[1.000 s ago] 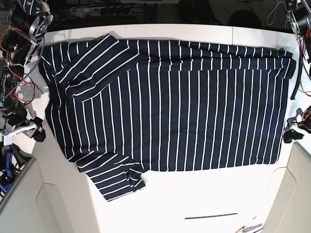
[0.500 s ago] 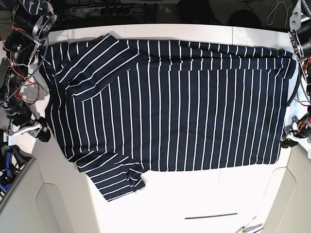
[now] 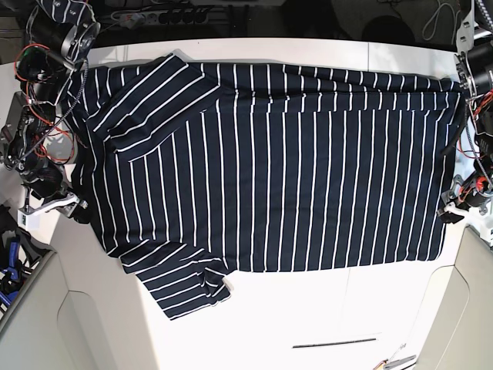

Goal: Fold the T-shirt properly
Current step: 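Lower both grippers to the shirt's side edge and grasp it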

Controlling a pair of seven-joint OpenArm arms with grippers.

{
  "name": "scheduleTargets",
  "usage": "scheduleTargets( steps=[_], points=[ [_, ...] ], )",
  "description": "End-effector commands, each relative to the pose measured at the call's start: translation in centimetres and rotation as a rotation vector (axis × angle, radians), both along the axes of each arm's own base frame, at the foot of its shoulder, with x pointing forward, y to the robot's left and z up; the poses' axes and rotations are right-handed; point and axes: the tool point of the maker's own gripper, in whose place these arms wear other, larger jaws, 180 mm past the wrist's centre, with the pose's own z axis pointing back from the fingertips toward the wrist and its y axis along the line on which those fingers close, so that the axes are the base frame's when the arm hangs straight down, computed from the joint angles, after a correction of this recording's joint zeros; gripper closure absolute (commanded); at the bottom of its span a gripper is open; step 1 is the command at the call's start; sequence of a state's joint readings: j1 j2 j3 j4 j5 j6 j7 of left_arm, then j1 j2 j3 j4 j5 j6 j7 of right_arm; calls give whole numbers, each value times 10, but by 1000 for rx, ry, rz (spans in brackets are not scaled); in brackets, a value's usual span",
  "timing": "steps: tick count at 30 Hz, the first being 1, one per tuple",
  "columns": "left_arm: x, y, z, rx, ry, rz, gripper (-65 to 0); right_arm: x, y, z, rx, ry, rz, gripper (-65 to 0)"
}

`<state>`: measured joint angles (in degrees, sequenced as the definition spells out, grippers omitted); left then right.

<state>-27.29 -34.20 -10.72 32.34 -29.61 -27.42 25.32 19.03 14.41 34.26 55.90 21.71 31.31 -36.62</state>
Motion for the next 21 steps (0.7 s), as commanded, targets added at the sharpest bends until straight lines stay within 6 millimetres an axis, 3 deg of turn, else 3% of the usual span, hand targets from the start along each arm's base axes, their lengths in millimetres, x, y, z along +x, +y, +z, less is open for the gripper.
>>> scheduleTargets(
  steps=[1, 6, 21],
  points=[
    [9, -3, 9, -8, -17, -9, -346, 14, -7, 20, -12, -64, -9, -370],
    [13, -20, 1, -33, -18, -24, -346, 15, 6, 16, -2, -60, 8, -370],
    [13, -21, 1, -35, -19, -25, -346, 22, 53, 8, -34, -36, 157, -370]
  ],
)
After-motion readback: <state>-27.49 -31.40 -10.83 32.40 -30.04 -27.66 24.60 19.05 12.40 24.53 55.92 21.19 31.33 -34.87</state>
